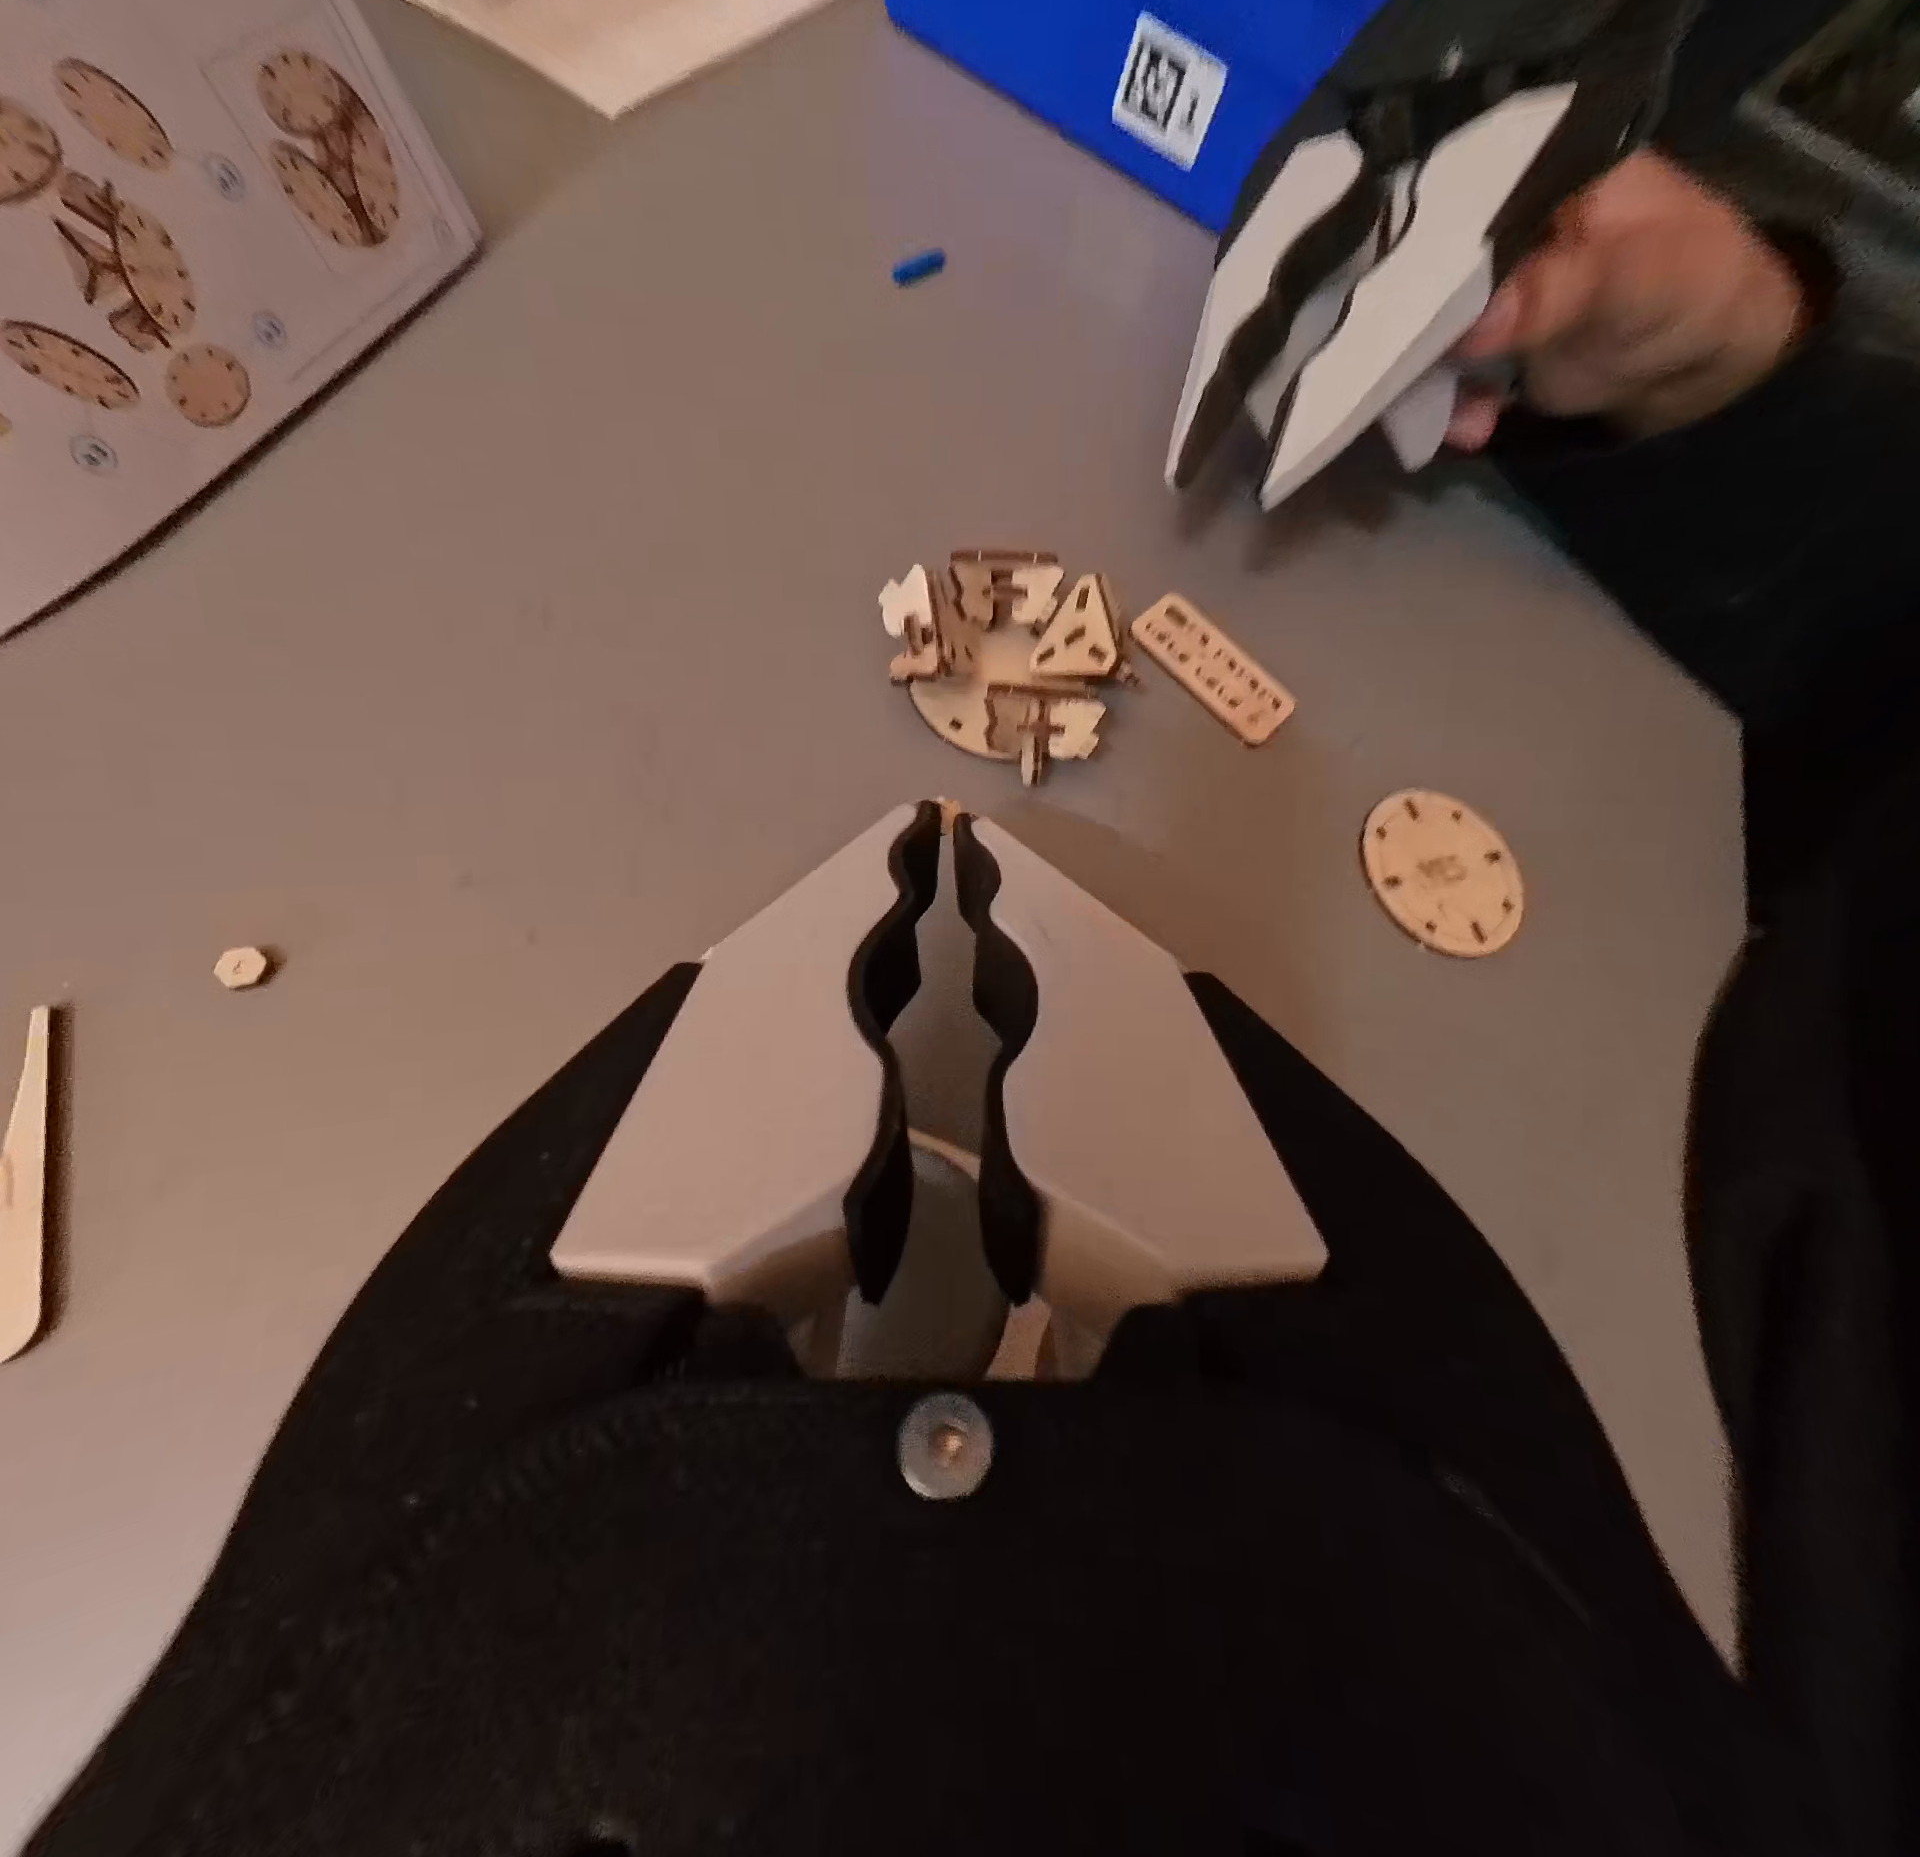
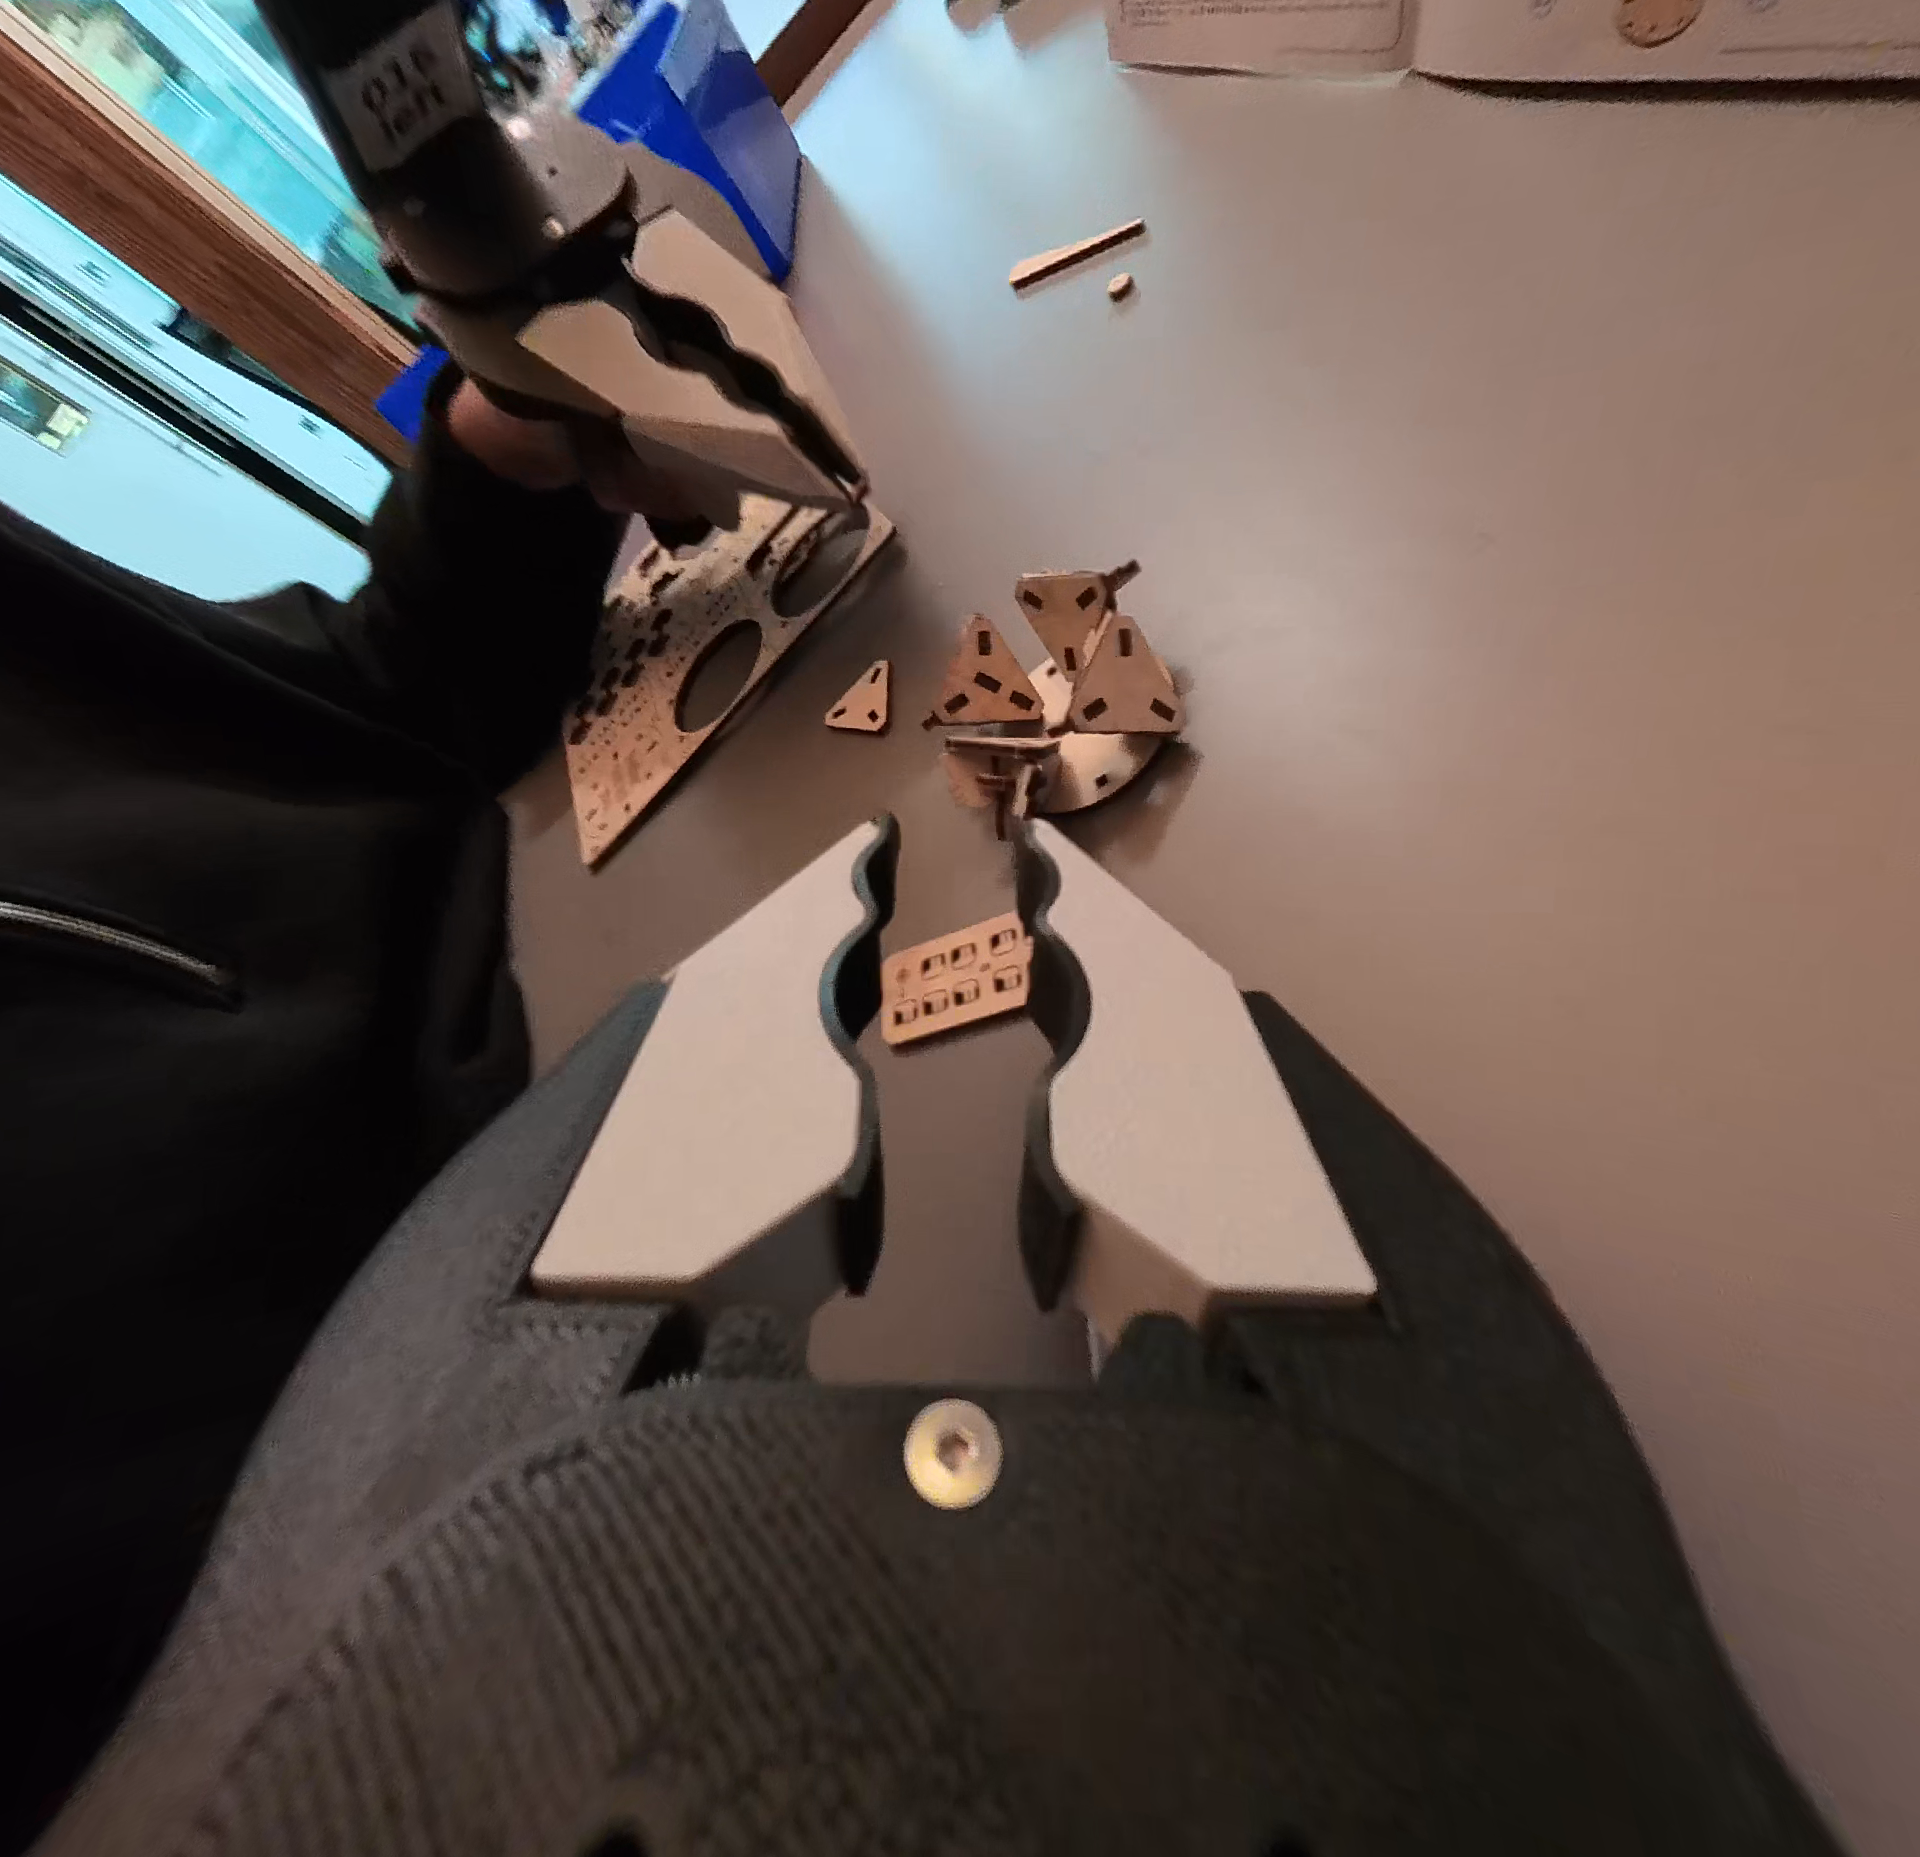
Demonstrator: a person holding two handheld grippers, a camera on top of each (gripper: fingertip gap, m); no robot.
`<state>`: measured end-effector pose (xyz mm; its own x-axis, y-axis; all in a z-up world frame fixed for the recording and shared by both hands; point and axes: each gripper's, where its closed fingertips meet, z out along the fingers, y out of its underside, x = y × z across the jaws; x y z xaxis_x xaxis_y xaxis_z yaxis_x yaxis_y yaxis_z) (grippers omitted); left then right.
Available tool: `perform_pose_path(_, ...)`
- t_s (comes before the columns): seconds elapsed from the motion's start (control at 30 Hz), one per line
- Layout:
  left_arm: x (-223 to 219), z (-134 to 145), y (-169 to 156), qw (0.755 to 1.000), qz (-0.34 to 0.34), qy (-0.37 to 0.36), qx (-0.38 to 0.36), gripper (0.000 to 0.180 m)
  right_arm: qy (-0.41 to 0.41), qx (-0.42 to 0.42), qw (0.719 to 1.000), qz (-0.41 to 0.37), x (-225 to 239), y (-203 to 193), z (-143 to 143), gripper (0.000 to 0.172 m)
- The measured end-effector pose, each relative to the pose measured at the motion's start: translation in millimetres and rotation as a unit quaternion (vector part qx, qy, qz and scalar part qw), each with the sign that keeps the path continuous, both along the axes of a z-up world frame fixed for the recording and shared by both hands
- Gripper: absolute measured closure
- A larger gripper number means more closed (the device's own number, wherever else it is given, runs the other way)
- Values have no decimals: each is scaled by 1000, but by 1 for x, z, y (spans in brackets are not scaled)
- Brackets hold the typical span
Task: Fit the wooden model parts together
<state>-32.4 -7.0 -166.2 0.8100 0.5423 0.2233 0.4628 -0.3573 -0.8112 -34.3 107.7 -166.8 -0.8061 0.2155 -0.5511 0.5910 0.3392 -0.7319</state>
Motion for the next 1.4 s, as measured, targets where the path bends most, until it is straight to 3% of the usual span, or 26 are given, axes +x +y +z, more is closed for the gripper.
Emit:
perform_pose_path(0.3, 3, 42, 29, 978, 9, -38, 204, 180, 215, 27, 976, -36, -4, -16, 24, 155)
perform_pose_path(0.4, 4, 61, 35, 943, 14, -99, 316, 180, 317, 25, 944, -88, -14, -18, 43, 140)
perform_pose_path(0.47, 4, 67, 35, 920, 16, -132, 368, 180, 391, 4, 913, -118, -15, -20, 60, 139)
perform_pose_path(0.53, 1, 66, 35, 917, 28, -135, 375, 180, 428, -6, 896, -117, -9, -27, 66, 143)
perform_pose_path(0.67, -2, 63, 33, 912, 42, -141, 383, 180, 427, -7, 900, -86, 3, -49, 55, 145)
perform_pose_path(0.8, -1, 60, 37, 905, 41, -160, 392, 180, 463, 2, 883, -73, 7, -60, 52, 149)
perform_pose_path(1.03, 8, 55, 49, 901, 25, -181, 393, 180, 502, 2, 861, -76, 11, -61, 60, 156)
perform_pose_path(1.4, 16, 59, 58, 874, 8, -227, 430, 180, 537, 17, 841, -64, 17, -64, 59, 161)
